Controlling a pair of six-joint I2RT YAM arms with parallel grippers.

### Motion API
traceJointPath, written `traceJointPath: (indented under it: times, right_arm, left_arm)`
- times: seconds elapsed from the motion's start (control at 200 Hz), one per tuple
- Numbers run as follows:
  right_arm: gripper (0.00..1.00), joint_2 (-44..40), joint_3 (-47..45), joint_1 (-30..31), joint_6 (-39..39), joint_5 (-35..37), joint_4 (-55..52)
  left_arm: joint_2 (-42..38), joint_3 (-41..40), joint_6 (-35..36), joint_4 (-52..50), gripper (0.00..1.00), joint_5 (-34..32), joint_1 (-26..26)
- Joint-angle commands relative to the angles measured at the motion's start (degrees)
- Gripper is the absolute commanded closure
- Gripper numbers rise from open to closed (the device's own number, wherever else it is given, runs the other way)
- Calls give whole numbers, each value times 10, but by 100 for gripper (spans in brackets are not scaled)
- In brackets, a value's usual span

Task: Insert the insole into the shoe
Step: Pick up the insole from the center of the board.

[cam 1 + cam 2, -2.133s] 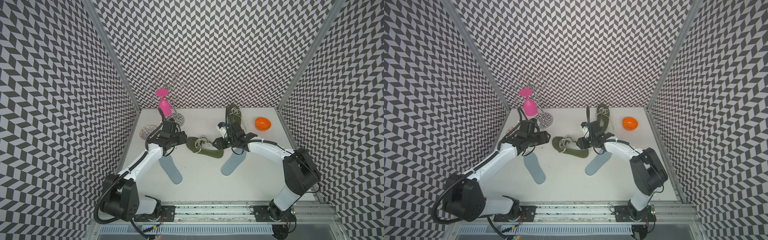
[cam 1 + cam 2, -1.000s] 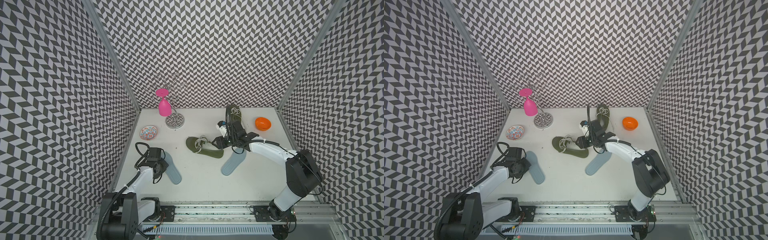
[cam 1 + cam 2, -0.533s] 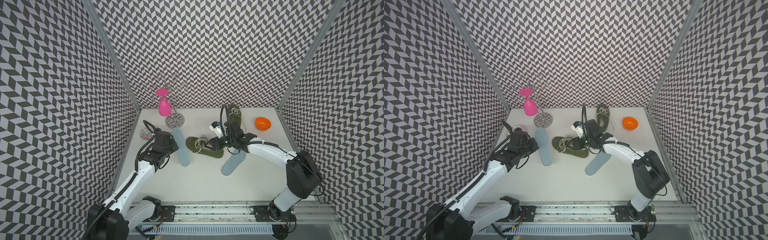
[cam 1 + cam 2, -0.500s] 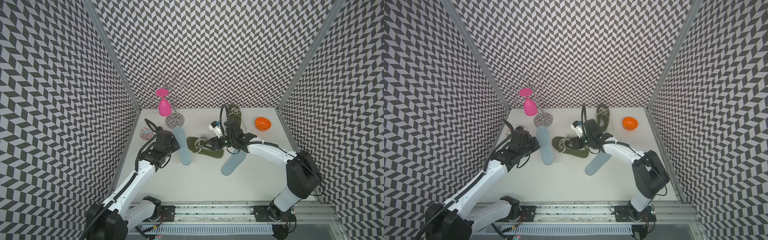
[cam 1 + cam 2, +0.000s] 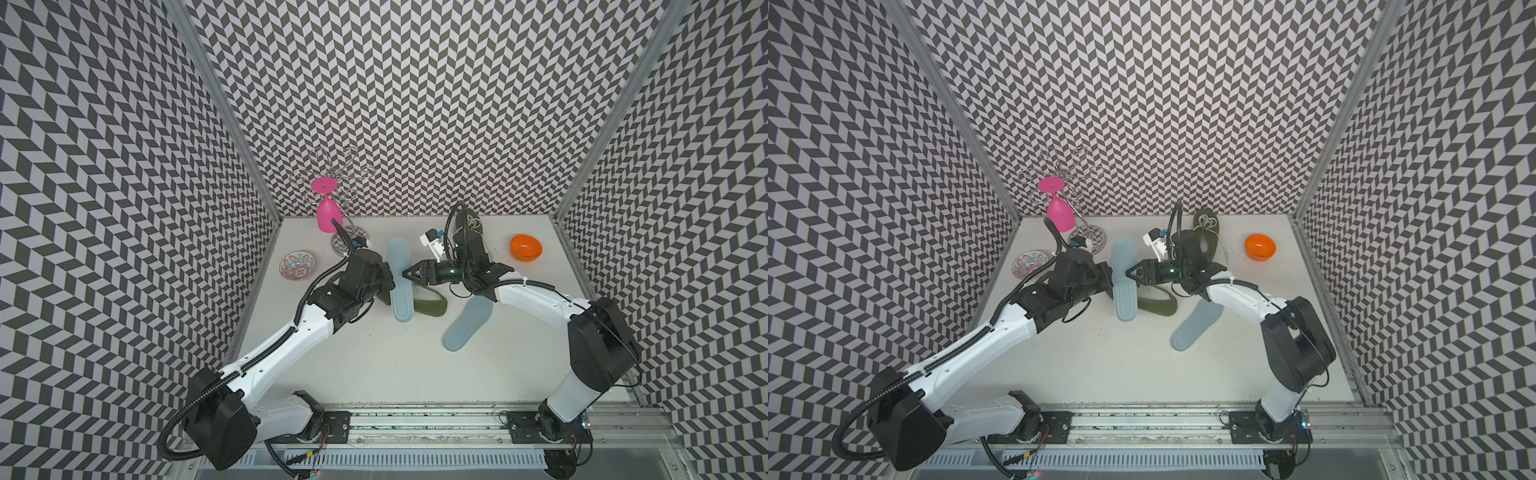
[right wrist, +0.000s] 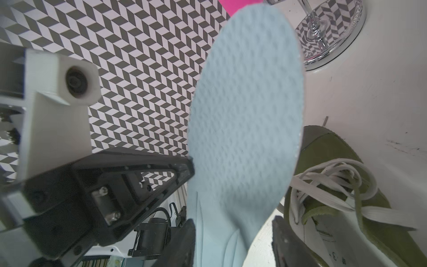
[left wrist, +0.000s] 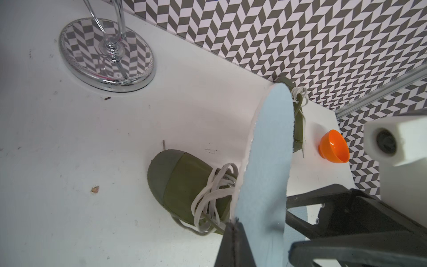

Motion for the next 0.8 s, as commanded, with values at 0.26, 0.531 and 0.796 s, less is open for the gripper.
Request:
traceJointPath:
  times: [0.26, 0.531, 0.796]
  right_arm:
    - [75, 2, -21, -4, 54, -50, 91]
    - [93, -10, -32, -23, 39, -60, 92]
    - [93, -22, 6, -54, -150, 25, -108]
  left_arm:
    - [4, 10, -22, 49, 100, -3, -7]
    - [22, 12, 22, 49, 100, 28, -8]
    - [30, 31, 203, 5, 34, 153, 39]
